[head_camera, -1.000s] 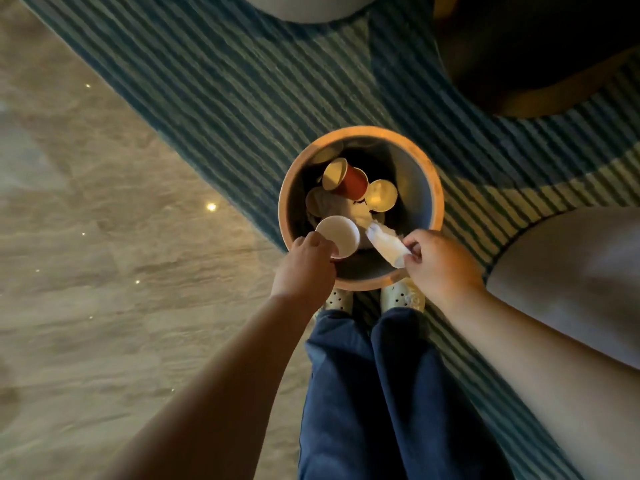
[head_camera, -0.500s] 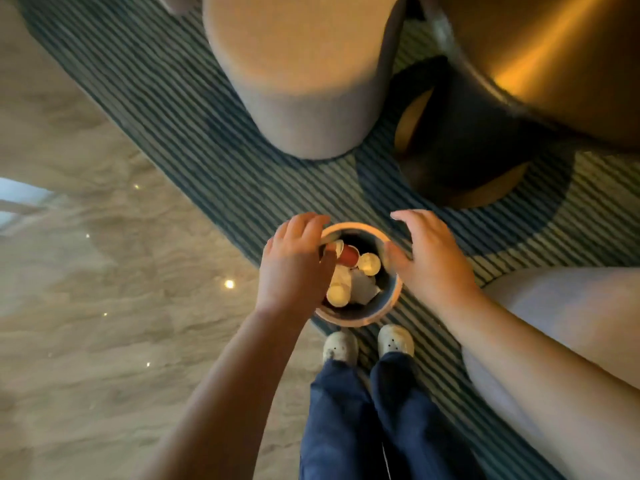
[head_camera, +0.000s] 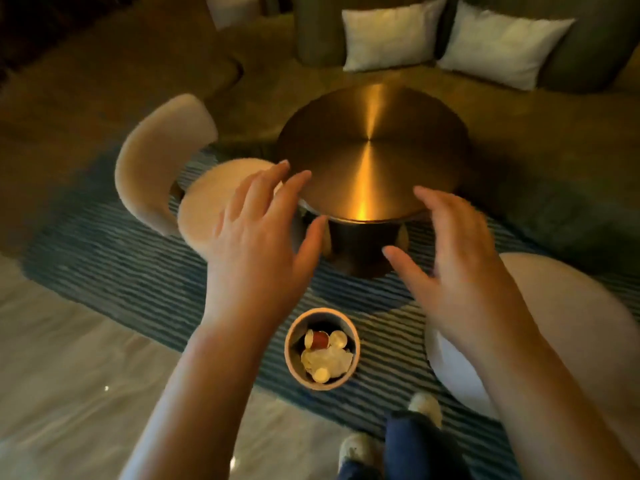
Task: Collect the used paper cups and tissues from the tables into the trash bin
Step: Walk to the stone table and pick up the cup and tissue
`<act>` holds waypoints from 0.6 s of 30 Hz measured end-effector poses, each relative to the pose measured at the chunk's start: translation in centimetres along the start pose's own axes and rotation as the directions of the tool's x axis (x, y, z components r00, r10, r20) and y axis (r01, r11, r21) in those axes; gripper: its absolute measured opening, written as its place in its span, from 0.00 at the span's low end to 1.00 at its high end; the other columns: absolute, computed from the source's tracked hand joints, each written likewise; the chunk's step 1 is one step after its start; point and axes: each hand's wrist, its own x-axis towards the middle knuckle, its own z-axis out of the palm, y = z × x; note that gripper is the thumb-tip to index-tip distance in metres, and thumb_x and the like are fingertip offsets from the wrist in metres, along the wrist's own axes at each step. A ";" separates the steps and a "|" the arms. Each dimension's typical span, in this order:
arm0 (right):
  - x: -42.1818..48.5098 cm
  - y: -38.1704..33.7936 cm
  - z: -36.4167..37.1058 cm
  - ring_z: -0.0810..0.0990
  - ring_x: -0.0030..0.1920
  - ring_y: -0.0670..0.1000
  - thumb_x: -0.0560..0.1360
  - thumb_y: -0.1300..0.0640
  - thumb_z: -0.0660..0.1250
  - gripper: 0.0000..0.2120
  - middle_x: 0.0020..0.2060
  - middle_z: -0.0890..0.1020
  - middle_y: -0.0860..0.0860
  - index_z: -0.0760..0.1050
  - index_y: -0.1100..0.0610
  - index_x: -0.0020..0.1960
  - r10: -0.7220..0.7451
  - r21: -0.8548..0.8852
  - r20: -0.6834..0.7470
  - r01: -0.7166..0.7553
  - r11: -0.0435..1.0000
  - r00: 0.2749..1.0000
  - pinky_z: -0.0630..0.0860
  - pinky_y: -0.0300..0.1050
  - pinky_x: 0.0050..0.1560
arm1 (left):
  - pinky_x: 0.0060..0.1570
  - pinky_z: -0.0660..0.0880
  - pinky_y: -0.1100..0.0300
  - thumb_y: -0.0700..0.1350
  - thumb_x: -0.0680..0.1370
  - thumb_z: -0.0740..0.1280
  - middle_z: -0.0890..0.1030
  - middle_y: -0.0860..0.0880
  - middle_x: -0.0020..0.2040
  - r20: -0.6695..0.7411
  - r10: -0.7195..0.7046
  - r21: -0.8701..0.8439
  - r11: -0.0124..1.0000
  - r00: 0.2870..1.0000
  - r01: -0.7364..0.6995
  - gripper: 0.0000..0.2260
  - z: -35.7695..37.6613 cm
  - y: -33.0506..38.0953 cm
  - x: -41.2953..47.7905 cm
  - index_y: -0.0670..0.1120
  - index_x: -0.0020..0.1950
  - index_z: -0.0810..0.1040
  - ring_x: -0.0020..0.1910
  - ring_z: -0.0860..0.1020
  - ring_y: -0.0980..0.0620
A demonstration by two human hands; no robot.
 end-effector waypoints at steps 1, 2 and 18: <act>-1.1 0.2 -2.2 0.63 0.68 0.49 0.72 0.43 0.61 0.32 0.68 0.67 0.52 0.61 0.55 0.72 0.037 -0.007 -0.036 -0.037 0.999 0.999 0.61 0.41 0.64 | 0.66 0.63 0.53 0.56 0.78 0.60 0.69 0.50 0.70 0.007 0.057 -0.013 0.998 0.998 -0.057 0.23 -1.0 1.9 0.7 0.50 0.71 0.68 0.69 0.65 0.49; -2.2 0.5 -4.4 0.63 0.69 0.49 0.72 0.41 0.61 0.34 0.69 0.67 0.52 0.61 0.55 0.73 0.070 -0.021 -0.079 -0.071 0.997 0.994 0.61 0.41 0.64 | 0.65 0.63 0.53 0.58 0.78 0.59 0.69 0.50 0.70 0.011 0.119 -0.027 0.993 0.993 -0.119 0.24 -1.8 4.0 1.4 0.50 0.71 0.67 0.69 0.66 0.49; -31.9 14.6 -44.4 0.62 0.70 0.50 0.70 0.35 0.59 0.37 0.70 0.65 0.50 0.59 0.53 0.73 0.458 -0.140 -0.739 -0.778 0.613 0.494 0.62 0.45 0.67 | 0.68 0.61 0.52 0.61 0.78 0.55 0.64 0.53 0.73 -0.071 0.825 -0.569 0.429 0.561 -0.702 0.25 -1.4 58.4 -4.4 0.54 0.73 0.64 0.71 0.61 0.51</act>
